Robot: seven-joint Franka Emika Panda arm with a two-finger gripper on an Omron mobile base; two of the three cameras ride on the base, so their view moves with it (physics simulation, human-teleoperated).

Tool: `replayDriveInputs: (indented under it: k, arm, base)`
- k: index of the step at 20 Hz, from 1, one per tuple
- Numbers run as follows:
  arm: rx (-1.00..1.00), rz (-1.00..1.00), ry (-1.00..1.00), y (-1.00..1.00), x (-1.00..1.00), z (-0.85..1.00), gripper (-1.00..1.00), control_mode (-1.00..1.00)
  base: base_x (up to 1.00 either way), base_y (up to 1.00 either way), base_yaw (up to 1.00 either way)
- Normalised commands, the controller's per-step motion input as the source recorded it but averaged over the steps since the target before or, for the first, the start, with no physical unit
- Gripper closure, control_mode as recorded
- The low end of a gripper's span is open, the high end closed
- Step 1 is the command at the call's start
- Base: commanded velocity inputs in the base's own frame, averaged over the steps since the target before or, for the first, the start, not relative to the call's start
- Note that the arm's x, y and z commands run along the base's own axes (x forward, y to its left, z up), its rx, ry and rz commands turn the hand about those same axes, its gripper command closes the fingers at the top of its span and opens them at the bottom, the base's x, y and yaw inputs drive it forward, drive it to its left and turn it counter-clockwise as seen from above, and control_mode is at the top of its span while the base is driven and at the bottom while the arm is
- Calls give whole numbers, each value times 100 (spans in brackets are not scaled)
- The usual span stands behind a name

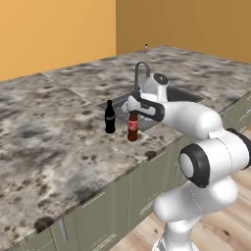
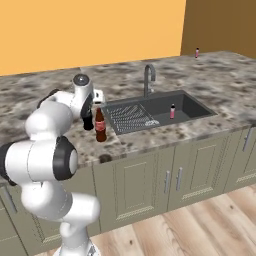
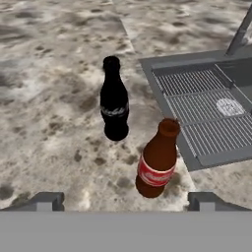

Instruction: Place the large bottle from the dining counter next to the other large bottle outside the sink, and place the small bottle from the dining counter next to the other small bottle inside the sink.

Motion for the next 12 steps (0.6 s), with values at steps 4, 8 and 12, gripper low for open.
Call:
replayDriveInputs:
  k: [4,8,12]
  arm:
    - [-13,11,26,0,-3,0,-100,-100]
    - [-5,14,3,0,-31,2,-100,-100]
    - [-1,11,-13,0,-83,-20,-100,-100]
  base:
    - [0,0,0]
    - [0,0,0]
    - [0,0,0]
